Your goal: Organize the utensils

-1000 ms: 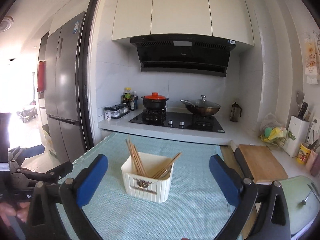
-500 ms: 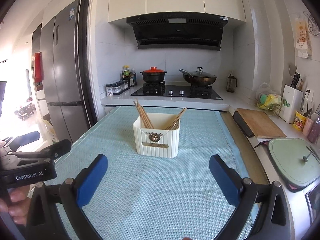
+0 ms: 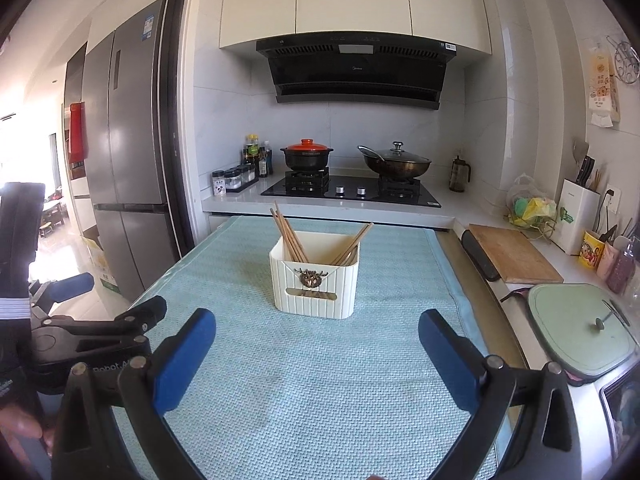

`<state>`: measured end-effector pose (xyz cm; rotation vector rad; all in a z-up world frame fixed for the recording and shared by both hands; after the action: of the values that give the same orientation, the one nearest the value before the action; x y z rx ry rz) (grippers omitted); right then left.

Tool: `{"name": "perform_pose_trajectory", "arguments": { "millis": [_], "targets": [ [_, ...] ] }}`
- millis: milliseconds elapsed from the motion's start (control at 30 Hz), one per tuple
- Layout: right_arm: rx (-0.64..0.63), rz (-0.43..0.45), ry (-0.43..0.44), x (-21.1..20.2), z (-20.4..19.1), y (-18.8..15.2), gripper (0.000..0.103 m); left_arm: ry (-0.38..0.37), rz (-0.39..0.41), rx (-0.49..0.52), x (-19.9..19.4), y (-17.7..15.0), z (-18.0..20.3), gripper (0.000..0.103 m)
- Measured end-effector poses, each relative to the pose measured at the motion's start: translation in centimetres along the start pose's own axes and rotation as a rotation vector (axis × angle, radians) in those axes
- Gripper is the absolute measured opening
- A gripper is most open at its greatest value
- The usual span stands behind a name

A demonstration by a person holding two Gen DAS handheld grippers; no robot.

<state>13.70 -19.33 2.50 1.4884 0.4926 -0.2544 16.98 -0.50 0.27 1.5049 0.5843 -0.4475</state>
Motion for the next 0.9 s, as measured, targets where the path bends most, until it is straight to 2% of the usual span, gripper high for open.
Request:
{"name": "perform_pose_trajectory", "arguments": {
  "millis": [900],
  "targets": [
    [-0.021,0.016,0.012,-0.67,-1.03,0.37,0.103,0.008,0.016,0.0,-0.73,0.29,-0.59,0.103]
  ]
}}
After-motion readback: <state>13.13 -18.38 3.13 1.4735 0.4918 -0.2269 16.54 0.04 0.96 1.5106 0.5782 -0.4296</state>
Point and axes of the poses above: each gripper's, at about its wrist camera, not at the fingertips, and x roughly the way its jaws point, z to its right, y to its top, the point moved 4 cm from there along x, roughly the way its jaws point, and after that the axes turned 3 degrees about -z, right-handed, at the moved point
